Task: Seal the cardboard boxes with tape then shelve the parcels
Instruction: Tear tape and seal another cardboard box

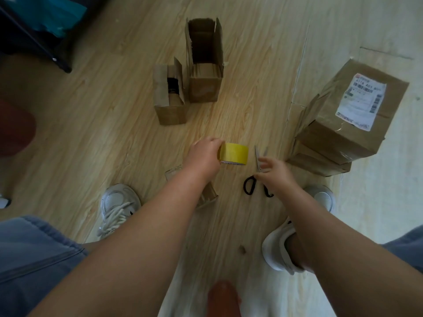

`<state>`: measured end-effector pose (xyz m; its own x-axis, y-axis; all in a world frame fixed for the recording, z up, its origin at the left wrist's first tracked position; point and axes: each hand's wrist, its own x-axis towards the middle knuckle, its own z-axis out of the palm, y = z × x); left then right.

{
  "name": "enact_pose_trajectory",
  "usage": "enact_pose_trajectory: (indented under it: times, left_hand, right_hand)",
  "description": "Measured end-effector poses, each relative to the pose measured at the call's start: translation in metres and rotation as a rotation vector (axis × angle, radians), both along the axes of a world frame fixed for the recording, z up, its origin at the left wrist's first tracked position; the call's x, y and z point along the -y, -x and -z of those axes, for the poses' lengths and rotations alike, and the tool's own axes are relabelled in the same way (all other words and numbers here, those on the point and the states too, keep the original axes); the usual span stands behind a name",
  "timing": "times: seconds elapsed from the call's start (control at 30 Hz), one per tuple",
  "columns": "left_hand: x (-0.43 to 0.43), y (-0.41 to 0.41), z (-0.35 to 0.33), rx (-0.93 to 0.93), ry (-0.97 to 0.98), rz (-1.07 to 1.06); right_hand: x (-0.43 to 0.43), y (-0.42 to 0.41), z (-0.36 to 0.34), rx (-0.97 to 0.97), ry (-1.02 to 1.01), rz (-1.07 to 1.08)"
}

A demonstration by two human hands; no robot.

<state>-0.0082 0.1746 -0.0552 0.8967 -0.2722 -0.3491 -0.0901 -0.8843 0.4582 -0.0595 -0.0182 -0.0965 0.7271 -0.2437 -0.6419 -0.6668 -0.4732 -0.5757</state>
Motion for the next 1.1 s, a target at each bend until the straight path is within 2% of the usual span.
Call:
enact_pose_trajectory:
  times: [0.1, 0.3, 0.47, 0.73, 0.97, 1.1]
  left_hand:
    - [0.002, 0.002, -0.003, -0.008, 0.012, -0.001]
    - [0.008, 0.006, -0.010, 0.015, 0.019, -0.002]
    - [0.003, 0.011, -0.017, 0.014, -0.014, -0.107]
    - [-0.020, 0.026, -0.007, 0.051, 0.217, -0.464]
    - [-0.033, 0.034, -0.006, 0.042, 0.206, -0.495]
    - [-0.044, 0.040, -0.021, 0.001, 0.083, -0.385]
  right_hand:
    - [-0.009, -0.009, -0.017, 0.115, -0.119, -0.079]
    - [-0.012, -0.017, -0.028, 0.174, -0.025, -0.189]
    - [-0.002, -0.017, -0.026, 0.135, 0.279, -0.252]
    - [-0.001, -0.010, -0.002, -0.053, 0.424, -0.284]
    - [-0.007, -0.004, -0.007, -0.201, 0.460, -0.439]
    - [-0.015, -0.004, -0.027, -0.088, 0.509, -0.386]
